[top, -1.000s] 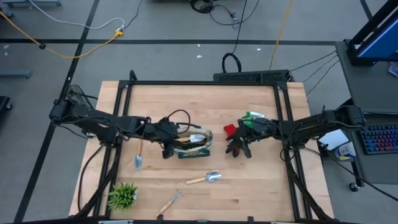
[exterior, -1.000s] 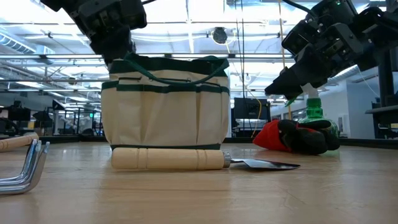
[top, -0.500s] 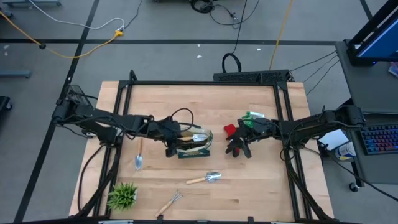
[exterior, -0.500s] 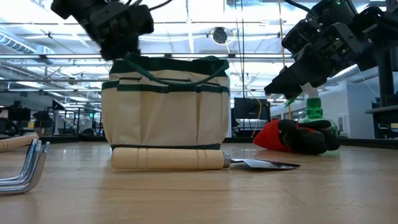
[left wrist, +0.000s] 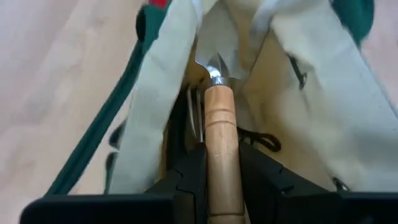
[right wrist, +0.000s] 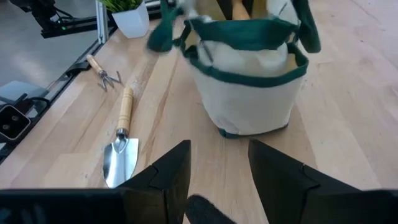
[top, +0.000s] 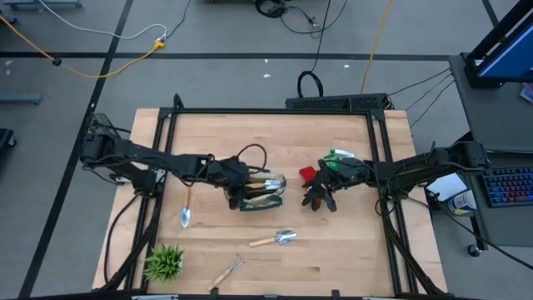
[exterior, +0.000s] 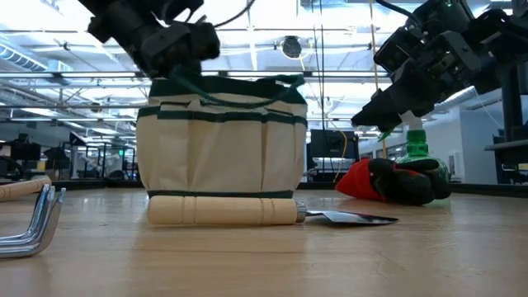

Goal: Pick & Place Garden tools in Gardening bag
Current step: Put the top brown trowel into the green gardening bag

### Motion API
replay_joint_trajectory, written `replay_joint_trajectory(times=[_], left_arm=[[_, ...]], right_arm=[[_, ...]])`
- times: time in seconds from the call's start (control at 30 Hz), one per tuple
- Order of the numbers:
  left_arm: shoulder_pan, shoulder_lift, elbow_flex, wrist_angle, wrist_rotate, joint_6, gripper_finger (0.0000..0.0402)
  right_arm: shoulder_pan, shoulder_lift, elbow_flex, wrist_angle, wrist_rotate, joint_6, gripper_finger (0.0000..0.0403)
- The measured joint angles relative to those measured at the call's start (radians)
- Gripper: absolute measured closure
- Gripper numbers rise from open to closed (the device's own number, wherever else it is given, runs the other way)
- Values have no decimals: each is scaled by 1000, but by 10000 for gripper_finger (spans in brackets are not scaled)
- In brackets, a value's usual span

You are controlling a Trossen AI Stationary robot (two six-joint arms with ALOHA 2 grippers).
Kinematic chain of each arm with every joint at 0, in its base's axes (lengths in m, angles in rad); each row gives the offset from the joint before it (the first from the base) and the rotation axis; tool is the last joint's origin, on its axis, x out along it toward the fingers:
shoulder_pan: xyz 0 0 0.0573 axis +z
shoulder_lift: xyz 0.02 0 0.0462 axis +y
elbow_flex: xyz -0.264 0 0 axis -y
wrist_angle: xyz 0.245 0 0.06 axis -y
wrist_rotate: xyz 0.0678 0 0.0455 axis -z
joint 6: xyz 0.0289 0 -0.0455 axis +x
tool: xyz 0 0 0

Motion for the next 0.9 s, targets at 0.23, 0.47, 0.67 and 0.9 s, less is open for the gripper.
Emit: replay_joint_trajectory(times=[0.23,0.47,0.67,0.9], left_arm=[[3,31,-1,-34,34,-13,322],[4,37,-1,-60,34,-22,321],[4,37,-1,-68,-41,-16,320],[4,37,-1,-69,-55,8,294]], right_arm=[[0,0,0,2,0,0,245],[0,0,0,1,0,0,245],[0,0,0,1,0,0,245],[0,0,0,1,0,0,245]])
